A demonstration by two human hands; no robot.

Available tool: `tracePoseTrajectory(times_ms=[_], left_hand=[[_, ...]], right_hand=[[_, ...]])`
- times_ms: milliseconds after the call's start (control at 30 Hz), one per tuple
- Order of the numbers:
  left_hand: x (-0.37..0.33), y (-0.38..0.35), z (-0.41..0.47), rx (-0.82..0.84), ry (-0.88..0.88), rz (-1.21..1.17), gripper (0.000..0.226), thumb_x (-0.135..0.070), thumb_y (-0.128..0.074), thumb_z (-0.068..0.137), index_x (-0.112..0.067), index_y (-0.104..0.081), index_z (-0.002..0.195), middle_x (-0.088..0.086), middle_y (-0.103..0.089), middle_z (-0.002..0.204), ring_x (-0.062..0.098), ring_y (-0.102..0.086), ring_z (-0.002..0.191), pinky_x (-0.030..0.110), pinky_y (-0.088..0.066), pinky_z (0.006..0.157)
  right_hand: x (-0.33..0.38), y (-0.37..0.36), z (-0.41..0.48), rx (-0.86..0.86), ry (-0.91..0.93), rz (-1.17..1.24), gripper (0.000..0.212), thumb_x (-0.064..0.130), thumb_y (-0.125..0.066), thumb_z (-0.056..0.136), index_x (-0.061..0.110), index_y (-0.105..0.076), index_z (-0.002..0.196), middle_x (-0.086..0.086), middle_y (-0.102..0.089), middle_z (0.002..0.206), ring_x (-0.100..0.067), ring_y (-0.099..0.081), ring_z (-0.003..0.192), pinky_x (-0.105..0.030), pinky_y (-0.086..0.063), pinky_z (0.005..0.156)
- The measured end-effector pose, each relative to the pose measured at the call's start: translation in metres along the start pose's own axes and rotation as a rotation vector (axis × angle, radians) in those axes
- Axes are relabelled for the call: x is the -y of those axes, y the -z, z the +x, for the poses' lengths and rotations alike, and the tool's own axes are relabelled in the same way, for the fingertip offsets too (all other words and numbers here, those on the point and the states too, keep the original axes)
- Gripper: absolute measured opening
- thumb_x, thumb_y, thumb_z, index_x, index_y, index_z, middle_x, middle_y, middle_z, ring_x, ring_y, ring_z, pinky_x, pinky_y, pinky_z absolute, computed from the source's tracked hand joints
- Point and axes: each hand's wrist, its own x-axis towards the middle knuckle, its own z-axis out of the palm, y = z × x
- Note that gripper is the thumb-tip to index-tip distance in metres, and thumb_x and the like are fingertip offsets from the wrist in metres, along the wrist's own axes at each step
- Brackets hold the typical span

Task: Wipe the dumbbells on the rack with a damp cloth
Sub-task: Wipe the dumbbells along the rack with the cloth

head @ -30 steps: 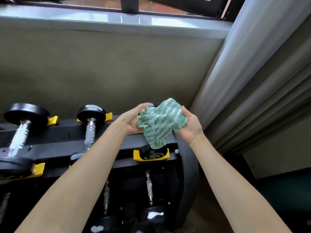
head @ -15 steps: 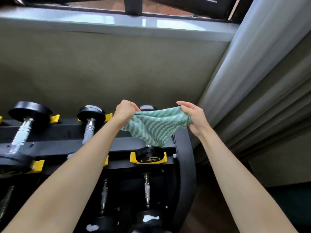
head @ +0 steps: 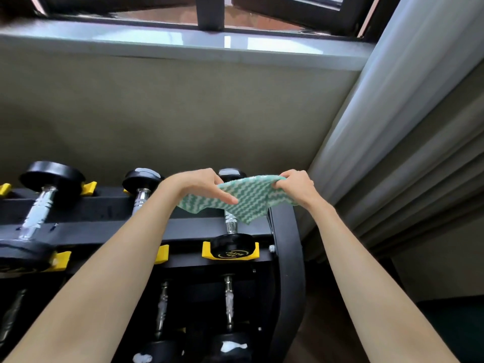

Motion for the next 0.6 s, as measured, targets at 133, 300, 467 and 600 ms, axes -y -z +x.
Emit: tracePoseTrajectory(times_ms=[133, 300, 467, 600], left_hand=[[-0.008, 0.0, 0.007, -0.172, -0.065, -0.142, 0.037, -0.031, -0.066, 0.08, -0.013, -0.044, 0.056, -0.003, -0.027, 0.051, 0.015, -0.023, 0.048, 0.028, -0.015, 0.049], [-0.044, -0.012, 0.017, -0.458, -0.109, -0.147, 0.024, -0.023, -0.056, 0.08, -0.015, -0.053, 0.057, 0.001, -0.047, 0.055, 0.018, -0.043, 0.055, 0.025, -0.029, 0.047], [-0.081, -0.032, 0.026, -0.111, -0.13, -0.12, 0.026, -0.031, -0.05, 0.087, -0.008, -0.063, 0.087, 0.006, -0.056, 0.072, 0.026, -0.056, 0.066, 0.026, -0.048, 0.054], [-0.08, -0.037, 0.032, 0.159, -0.046, -0.401, 0.039, -0.027, -0.04, 0.094, -0.004, -0.054, 0.123, 0.018, -0.06, 0.114, 0.032, -0.065, 0.091, 0.038, -0.055, 0.086]], right_hand=[[0.002, 0.005, -0.003, 0.061, -0.14, 0.561, 0.009, 0.009, -0.056, 0.082, 0.008, -0.065, 0.082, -0.006, -0.058, 0.068, -0.019, -0.05, 0.06, -0.02, -0.037, 0.047], [-0.001, -0.008, -0.008, 0.166, -0.281, 0.895, 0.023, 0.018, -0.039, 0.095, 0.011, -0.062, 0.094, -0.009, -0.067, 0.082, -0.023, -0.064, 0.071, -0.039, -0.056, 0.068], [-0.007, -0.027, -0.006, 0.358, -0.36, 1.434, 0.044, 0.033, -0.026, 0.101, 0.01, -0.061, 0.089, -0.009, -0.07, 0.073, -0.021, -0.067, 0.06, -0.036, -0.055, 0.068], [-0.023, -0.039, 0.006, 0.388, -0.418, 1.622, 0.046, 0.038, -0.031, 0.097, 0.008, -0.065, 0.094, -0.014, -0.071, 0.088, -0.028, -0.07, 0.075, -0.041, -0.057, 0.072]])
